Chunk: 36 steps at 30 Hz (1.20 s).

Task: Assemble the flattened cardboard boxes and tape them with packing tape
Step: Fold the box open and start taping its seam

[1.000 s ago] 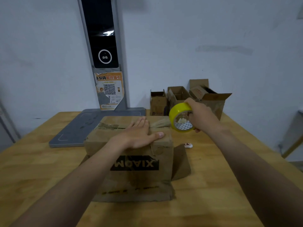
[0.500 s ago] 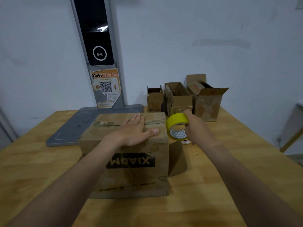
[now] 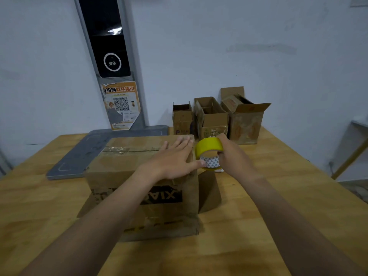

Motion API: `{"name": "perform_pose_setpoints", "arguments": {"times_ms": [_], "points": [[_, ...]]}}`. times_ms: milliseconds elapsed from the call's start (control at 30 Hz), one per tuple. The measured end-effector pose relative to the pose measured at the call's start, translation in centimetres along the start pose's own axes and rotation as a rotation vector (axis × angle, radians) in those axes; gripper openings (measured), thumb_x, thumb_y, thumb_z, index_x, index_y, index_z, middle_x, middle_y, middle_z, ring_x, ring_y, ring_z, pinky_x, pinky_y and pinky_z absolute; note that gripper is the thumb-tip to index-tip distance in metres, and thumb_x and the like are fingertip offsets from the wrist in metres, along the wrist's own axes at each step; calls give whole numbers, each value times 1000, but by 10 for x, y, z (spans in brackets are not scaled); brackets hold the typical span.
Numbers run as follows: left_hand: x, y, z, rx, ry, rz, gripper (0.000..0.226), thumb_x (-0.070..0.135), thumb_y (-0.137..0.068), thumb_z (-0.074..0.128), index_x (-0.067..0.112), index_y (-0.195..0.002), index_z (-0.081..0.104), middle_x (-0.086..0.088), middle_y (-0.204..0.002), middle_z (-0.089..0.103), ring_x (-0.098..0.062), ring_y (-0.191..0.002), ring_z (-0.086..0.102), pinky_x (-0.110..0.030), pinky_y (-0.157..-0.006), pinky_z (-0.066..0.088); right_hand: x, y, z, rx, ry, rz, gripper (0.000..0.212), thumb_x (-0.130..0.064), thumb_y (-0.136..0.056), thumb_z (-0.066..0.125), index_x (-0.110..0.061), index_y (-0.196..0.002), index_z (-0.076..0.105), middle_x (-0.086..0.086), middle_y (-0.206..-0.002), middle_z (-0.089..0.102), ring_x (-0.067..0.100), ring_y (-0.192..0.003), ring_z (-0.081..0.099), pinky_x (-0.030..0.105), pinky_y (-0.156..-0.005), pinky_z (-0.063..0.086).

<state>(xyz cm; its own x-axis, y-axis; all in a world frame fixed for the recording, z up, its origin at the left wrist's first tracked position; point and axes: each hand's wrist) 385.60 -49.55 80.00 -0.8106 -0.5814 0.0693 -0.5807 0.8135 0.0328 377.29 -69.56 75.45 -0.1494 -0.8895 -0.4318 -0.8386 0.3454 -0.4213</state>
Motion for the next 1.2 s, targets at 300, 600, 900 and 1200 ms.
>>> {"name": "perform_pose_setpoints", "arguments": {"times_ms": [300,600,900,1200], "points": [[12,26,19,208,-89,101,90,69,-89,20,27,-165,-1,9,-172,-9,-6,-156,-10,-50,-128,-2,7,58,8,194,-214,43,40,-4,-92,53,-32,-117,40,0,-94,54,30,-83,57,44,-60,46],[-36,0,-16,29,-42,353,71,53,-95,35,40,-162,16,20,-169,9,0,-156,3,-49,-128,9,-4,85,21,201,-136,84,53,-26,-91,67,-26,-135,39,2,-110,59,32,-92,62,36,-62,38],[-97,3,-17,-5,37,214,72,34,-89,37,52,-157,20,24,-168,11,-2,-155,2,-59,-126,0,-45,74,48,-142,-555,18,49,-76,-71,72,-41,-100,53,-11,-85,61,6,-73,57,35,-63,48],[-127,19,9,227,51,223,51,40,-110,38,52,-157,21,29,-166,15,-5,-157,7,-59,-124,-7,-78,63,64,-236,-681,-143,30,-59,-94,56,-29,-89,63,-10,-73,60,9,-64,54,32,-58,45]]}}
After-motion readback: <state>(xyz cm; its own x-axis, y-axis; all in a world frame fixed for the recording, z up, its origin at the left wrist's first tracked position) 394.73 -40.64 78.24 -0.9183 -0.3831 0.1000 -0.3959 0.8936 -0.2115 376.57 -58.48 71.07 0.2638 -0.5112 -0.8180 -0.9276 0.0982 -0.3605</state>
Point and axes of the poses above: each hand's wrist, its own y-axis away from the middle knuckle, its own z-axis out of the palm, x = y × z
